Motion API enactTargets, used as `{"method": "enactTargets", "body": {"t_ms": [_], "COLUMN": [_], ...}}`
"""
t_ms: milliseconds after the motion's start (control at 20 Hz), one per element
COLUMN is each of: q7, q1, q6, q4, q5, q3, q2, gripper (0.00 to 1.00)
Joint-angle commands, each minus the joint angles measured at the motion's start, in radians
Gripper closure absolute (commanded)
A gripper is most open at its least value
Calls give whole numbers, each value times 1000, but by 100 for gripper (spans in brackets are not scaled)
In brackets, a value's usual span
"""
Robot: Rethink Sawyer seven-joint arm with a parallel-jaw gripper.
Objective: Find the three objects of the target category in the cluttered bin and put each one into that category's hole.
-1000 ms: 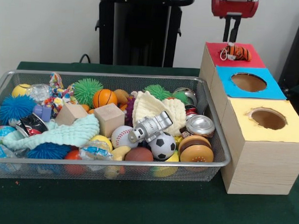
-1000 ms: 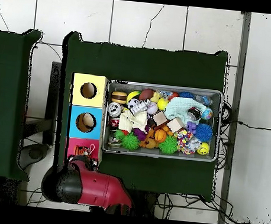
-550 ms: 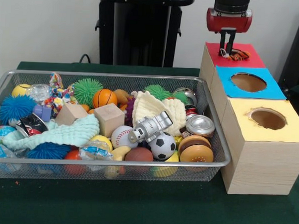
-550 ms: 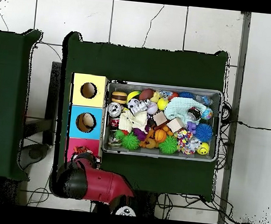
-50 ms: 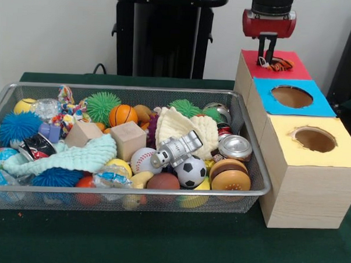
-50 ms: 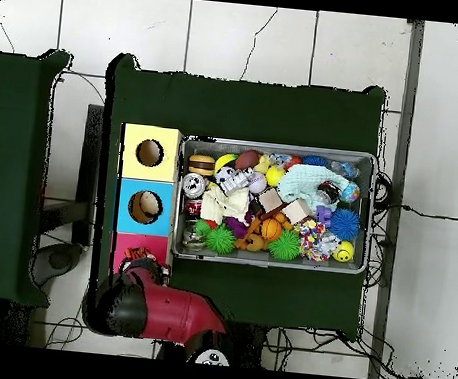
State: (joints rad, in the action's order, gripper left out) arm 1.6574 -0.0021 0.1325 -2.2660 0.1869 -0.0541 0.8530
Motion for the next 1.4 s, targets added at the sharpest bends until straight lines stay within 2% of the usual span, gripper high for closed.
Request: {"method": "enactTargets", "body": {"t_ms": [50,150,250,700,800,1000,1200,1400], "q7": [149,160,157,139,128,141,195,194], "q1": [28,29,22,12,8,-2,13,48], "q6": [370,564,641,610,568,387,195,146], "q4": [21,53,65,55,58,22,37,68], "q5": [-3,-17,-19,-10,-23,-2,-8,-35], "q3": [1,16,13,5,0,-25,-38,2], "q2": [163,264,303,311,306,245,125,50], "gripper": [100,100,100,100,100,100,100,100]}}
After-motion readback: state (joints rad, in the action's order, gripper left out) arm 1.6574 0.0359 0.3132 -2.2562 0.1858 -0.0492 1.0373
